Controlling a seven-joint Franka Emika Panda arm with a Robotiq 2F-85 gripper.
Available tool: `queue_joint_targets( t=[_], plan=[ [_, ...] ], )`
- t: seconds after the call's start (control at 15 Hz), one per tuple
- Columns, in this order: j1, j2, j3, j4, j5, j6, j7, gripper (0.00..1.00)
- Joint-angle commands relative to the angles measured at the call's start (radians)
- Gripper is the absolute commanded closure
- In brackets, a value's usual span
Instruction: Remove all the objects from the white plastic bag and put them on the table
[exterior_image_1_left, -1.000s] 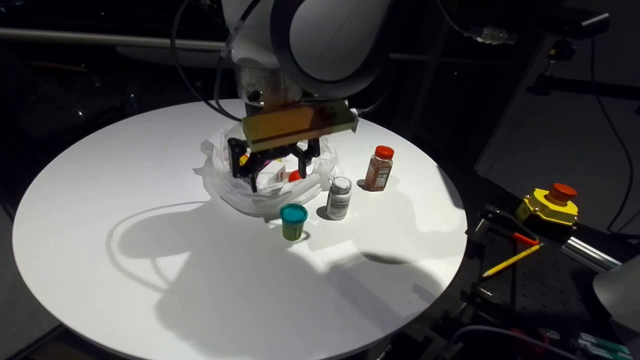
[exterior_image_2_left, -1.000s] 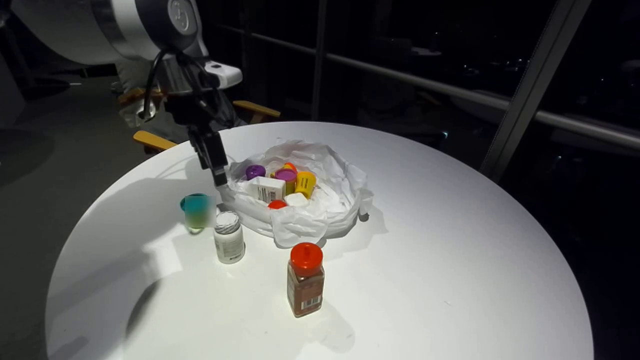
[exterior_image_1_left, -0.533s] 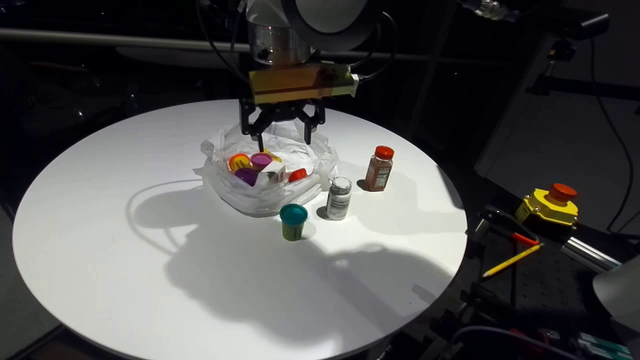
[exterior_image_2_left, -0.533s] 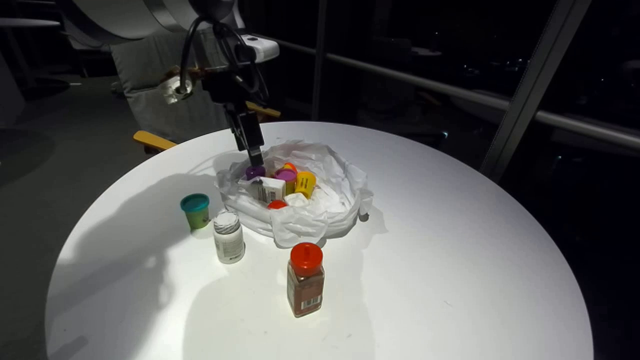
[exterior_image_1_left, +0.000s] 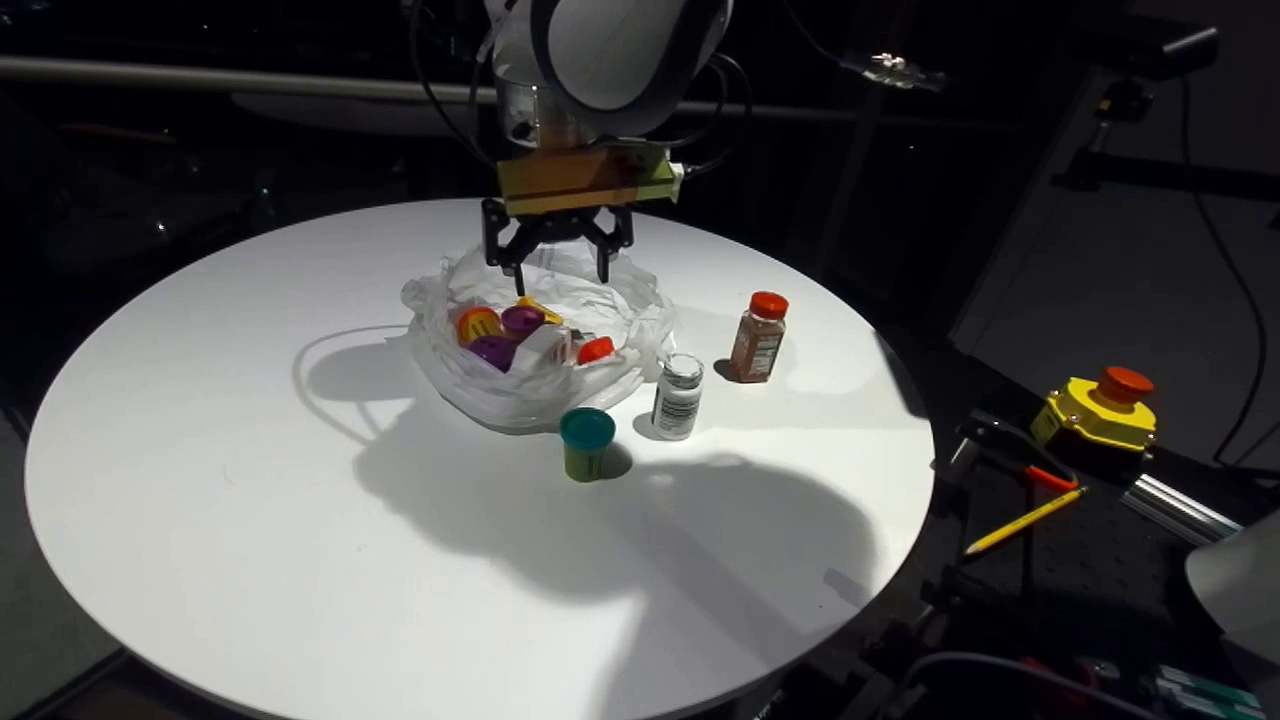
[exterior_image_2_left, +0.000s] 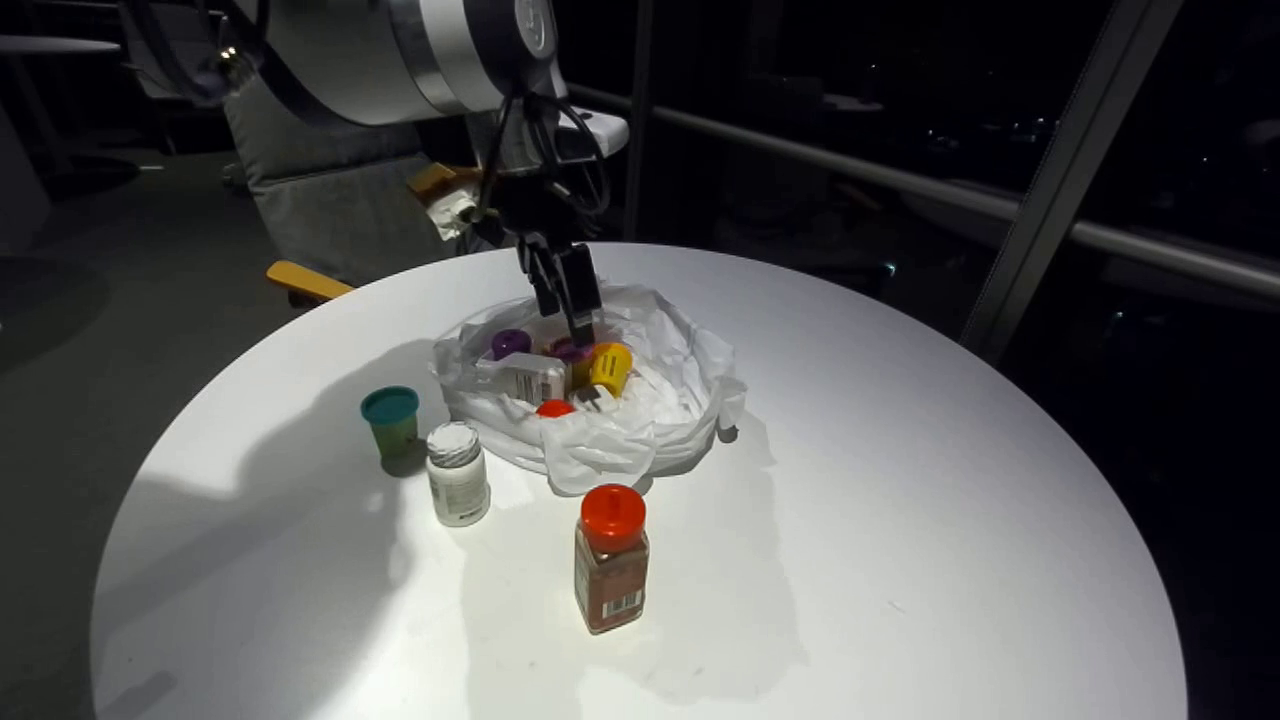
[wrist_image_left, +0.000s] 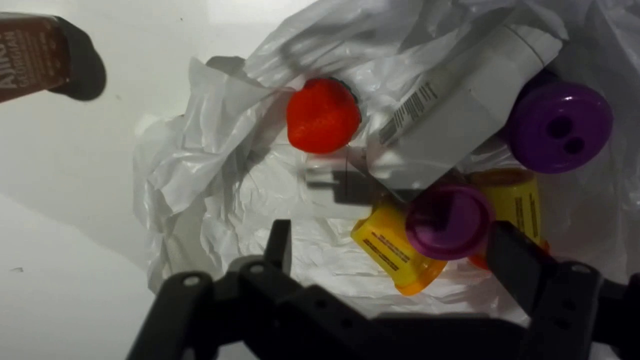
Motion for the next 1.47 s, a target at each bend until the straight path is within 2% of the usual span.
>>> queue_joint_targets(
  t=[0.0, 0.6, 1.27, 1.33, 1.4],
  plan=[
    [-0.035, 0.084, 0.023, 0.133, 0.046, -0.031, -0.083, 0.00],
    [-0.074, 0.193, 0.047, 0.255, 0.162, -0.055, -0.229, 0.00],
    [-0.067, 0.217, 0.065, 0.273, 0.214, -0.078, -0.335, 0.00],
    [-0.066, 0.219, 0.061, 0.273, 0.211, -0.078, -0.340, 0.02],
    [-0.064, 0.220, 0.056, 0.271, 0.207, -0.079, -0.344, 0.10]
  ],
)
